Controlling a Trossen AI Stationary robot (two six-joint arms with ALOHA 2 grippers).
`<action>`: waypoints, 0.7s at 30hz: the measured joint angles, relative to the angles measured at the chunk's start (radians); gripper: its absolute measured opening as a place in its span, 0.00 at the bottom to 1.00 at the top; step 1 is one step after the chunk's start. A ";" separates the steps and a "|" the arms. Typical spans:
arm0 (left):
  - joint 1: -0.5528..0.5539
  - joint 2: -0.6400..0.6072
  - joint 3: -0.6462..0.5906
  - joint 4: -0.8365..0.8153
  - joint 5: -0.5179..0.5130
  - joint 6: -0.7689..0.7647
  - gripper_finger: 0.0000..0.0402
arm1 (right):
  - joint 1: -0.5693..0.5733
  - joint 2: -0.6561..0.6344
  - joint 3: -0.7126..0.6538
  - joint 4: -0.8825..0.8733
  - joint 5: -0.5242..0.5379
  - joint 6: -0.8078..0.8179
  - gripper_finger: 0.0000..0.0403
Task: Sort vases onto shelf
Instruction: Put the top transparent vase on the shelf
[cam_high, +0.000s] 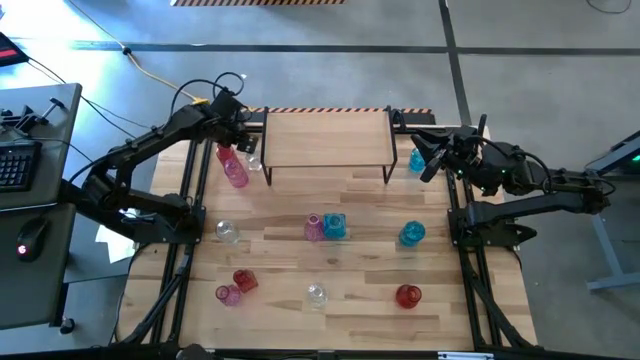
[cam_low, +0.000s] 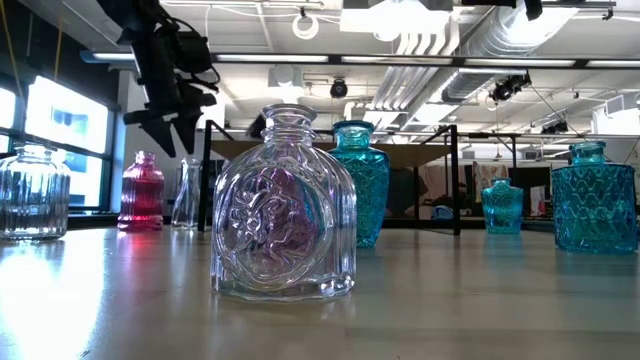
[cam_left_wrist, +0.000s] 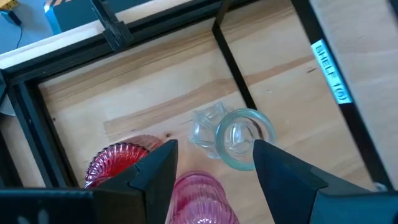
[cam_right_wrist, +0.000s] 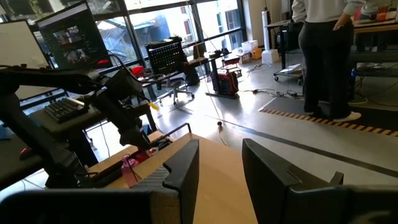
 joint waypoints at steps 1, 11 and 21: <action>-0.001 0.008 0.000 0.001 0.000 0.007 0.50 | 0.000 0.000 0.000 0.000 0.000 0.000 0.27; -0.003 0.034 0.000 0.027 -0.050 -0.011 0.50 | 0.000 0.000 0.000 0.000 0.000 0.000 0.27; -0.008 0.034 0.000 0.039 -0.034 -0.018 0.50 | 0.000 0.000 0.000 0.000 0.000 0.000 0.27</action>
